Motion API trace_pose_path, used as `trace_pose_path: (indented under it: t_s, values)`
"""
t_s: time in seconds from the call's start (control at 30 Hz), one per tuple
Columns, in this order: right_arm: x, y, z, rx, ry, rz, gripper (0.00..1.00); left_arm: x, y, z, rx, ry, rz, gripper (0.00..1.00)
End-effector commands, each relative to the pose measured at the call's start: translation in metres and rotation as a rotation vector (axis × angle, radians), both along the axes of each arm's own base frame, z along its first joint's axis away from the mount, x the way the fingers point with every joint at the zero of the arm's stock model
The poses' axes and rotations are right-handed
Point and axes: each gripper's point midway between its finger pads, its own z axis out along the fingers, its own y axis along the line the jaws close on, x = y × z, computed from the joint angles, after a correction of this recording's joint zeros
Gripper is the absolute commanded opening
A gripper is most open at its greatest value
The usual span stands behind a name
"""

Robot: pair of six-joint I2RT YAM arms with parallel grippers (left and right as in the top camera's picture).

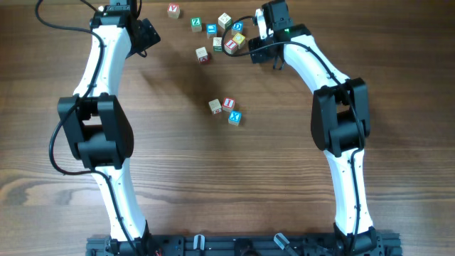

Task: Form a circle
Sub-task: 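Lower and close the right gripper on the yellow 'S' block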

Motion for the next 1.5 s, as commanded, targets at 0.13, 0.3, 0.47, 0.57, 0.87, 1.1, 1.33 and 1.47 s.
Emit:
trace_pose_path:
  t_s: [0.13,0.3,0.47,0.57,0.87,1.1,1.33,1.47]
  values:
    - [0.005,-0.002,0.016,0.008,-0.035,-0.007,0.53,0.004,0.003,0.007,-0.002,-0.023,0.015,1.0]
    - [0.008,-0.001,0.034,0.017,-0.065,-0.007,0.48,0.004,0.003,0.007,-0.002,-0.023,0.015,1.0]
    - [0.009,-0.006,0.036,-0.005,-0.074,-0.021,0.49,0.004,0.003,0.007,-0.002,-0.023,0.015,1.0]
    - [0.008,-0.006,0.039,-0.003,-0.075,-0.021,0.48,0.004,0.003,0.007,-0.002,-0.023,0.015,1.0]
    - [0.005,-0.005,0.055,0.008,-0.082,-0.017,0.43,0.004,0.003,0.007,-0.002,-0.023,0.015,1.0]
    - [-0.003,-0.007,0.035,-0.007,-0.028,-0.015,0.49,0.004,0.003,0.007,-0.002,-0.023,0.015,1.0]
    - [-0.005,-0.008,0.021,-0.015,-0.001,-0.016,0.38,0.004,0.003,0.007,-0.002,-0.023,0.015,1.0]
    - [-0.01,-0.009,0.018,-0.022,0.02,-0.015,0.42,0.004,0.003,0.007,-0.002,-0.023,0.015,1.0]
